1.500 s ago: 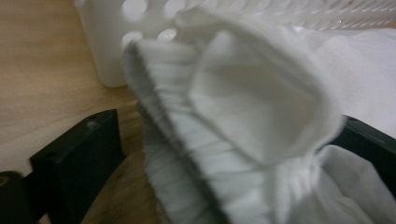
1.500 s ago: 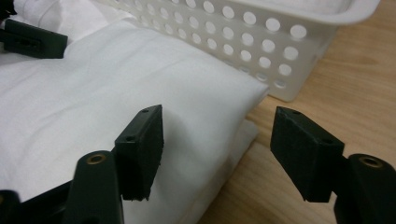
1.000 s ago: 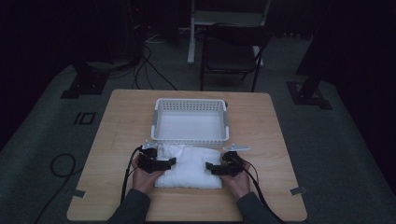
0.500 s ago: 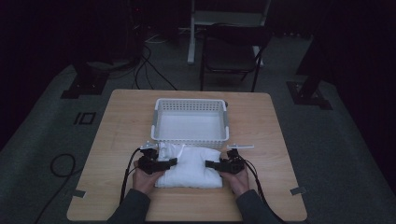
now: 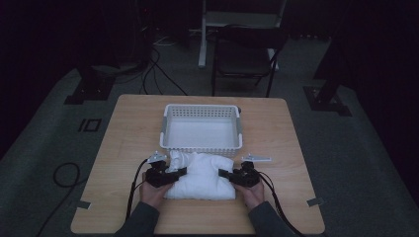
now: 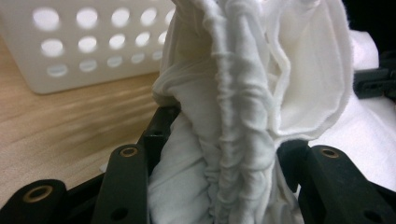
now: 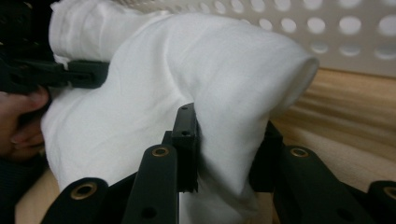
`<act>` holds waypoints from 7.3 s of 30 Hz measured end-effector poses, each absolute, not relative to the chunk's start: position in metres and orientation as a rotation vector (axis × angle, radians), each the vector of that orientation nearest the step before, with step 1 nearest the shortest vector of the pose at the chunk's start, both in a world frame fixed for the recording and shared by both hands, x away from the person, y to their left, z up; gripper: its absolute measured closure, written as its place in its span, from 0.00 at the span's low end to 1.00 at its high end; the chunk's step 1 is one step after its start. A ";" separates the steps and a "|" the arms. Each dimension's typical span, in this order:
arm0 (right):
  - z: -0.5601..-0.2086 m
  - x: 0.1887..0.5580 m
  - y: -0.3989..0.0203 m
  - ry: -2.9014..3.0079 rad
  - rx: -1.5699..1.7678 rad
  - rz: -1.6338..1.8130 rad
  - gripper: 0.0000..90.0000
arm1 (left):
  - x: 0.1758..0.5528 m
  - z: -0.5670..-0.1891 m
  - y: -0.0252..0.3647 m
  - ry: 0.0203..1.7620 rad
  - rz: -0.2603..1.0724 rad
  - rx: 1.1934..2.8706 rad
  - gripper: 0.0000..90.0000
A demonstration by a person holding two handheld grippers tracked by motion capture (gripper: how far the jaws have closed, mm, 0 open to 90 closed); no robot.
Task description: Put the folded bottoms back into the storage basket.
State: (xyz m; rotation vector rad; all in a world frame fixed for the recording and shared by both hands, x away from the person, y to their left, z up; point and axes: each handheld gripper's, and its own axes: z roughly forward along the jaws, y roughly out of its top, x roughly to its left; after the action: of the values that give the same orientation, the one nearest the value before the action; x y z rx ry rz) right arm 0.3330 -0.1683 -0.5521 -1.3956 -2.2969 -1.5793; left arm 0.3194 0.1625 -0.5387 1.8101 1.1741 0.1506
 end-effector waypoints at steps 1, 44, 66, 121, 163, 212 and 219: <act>-0.552 0.333 -0.168 -2.297 -1.396 -1.579 0.78 | 0.319 -0.539 0.162 1.174 0.151 1.810 0.58; -0.492 0.296 -0.160 -2.648 -1.233 -1.812 0.78 | 0.283 -0.487 0.158 1.081 0.330 1.708 0.59; -0.467 0.298 -0.160 -2.668 -1.190 -1.855 0.78 | 0.281 -0.461 0.158 1.059 0.374 1.690 0.59; -0.408 0.331 -0.154 -2.661 -1.230 -1.960 0.78 | 0.319 -0.407 0.165 1.030 0.383 1.610 0.59; -0.395 0.381 -0.149 -2.617 -1.340 -1.967 0.78 | 0.371 -0.395 0.161 1.063 0.425 1.597 0.59; -0.411 0.421 -0.133 -2.593 -1.475 -1.921 0.78 | 0.419 -0.414 0.164 1.130 0.452 1.600 0.59; -0.416 0.427 -0.134 -2.593 -1.509 -1.891 0.78 | 0.427 -0.421 0.160 1.152 0.447 1.603 0.59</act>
State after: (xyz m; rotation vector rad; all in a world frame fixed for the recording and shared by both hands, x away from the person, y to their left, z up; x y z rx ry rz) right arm 0.4275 -0.1342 -0.4164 -1.5092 -2.5928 -1.8907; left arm 0.4272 0.1604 -0.4207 1.6034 1.1520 0.4471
